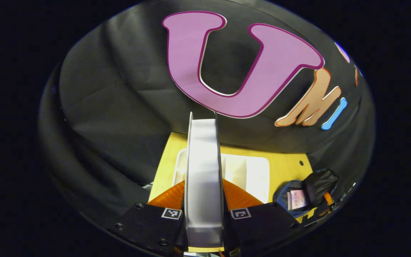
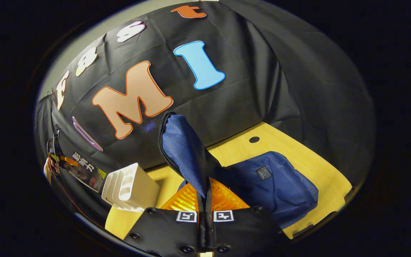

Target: Open the schoolbag, grab two books from the bookshelf and put them into the schoolbag.

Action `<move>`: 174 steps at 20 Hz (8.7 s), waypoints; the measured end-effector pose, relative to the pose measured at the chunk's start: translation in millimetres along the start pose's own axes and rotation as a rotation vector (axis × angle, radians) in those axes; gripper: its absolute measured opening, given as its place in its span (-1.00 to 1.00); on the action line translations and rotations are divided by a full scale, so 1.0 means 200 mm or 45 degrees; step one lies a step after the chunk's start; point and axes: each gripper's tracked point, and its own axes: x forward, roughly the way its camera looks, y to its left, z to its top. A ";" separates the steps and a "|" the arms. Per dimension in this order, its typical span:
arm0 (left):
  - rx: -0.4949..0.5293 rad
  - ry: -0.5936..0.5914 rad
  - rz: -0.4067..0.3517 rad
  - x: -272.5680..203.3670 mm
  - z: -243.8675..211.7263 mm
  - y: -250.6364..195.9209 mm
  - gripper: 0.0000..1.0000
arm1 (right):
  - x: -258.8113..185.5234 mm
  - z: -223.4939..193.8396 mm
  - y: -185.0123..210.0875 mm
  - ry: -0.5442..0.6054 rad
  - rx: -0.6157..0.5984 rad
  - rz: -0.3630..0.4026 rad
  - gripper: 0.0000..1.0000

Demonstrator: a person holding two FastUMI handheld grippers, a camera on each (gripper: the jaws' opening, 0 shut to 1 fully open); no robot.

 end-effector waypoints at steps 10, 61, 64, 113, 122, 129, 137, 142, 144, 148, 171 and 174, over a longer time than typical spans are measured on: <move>-0.345 0.027 -0.346 0.06 -0.14 -0.26 -0.30 | 0.01 0.01 -0.01 0.002 0.000 0.001 -0.94; -0.852 0.523 -0.892 0.86 -1.53 -2.09 -0.27 | -0.03 0.01 -0.02 0.006 0.026 0.087 -0.95; -0.913 0.525 -0.912 0.90 -1.58 -2.17 -0.29 | -0.04 0.02 -0.01 0.002 0.022 0.095 -0.93; 0.361 -0.063 -0.333 0.69 -1.18 -2.01 0.81 | -0.05 0.02 -0.01 -0.013 0.034 0.078 -0.94; 0.483 -0.514 -0.137 0.28 -0.54 -1.70 0.91 | -0.06 -0.05 0.04 0.023 -0.080 0.088 -0.94; 0.481 -0.861 -0.032 -0.18 -0.12 -1.51 0.86 | -0.05 -0.14 0.10 0.087 -0.248 0.115 -0.94; 0.395 -0.987 0.031 -0.50 0.02 -1.33 0.86 | -0.01 -0.37 0.23 0.228 -0.658 0.172 -0.94; 0.377 -1.001 0.019 -0.57 -0.01 -1.31 0.86 | 0.02 -0.57 0.28 0.344 -0.920 0.208 -0.94; 0.372 -1.005 0.013 -0.59 -0.02 -1.30 0.86 | 0.03 -0.64 0.30 0.379 -1.041 0.214 -0.93; 0.363 -1.022 0.018 -0.62 -0.01 -1.28 0.89 | 0.06 -0.77 0.29 0.447 -1.246 0.226 -0.95; 0.290 -0.977 0.016 -0.58 -0.11 -1.15 0.86 | 0.02 -1.10 0.31 0.569 -1.688 0.235 0.70; 0.285 -0.981 0.017 -0.58 -0.12 -1.14 0.89 | 0.02 -1.02 0.40 0.495 -1.476 0.235 0.80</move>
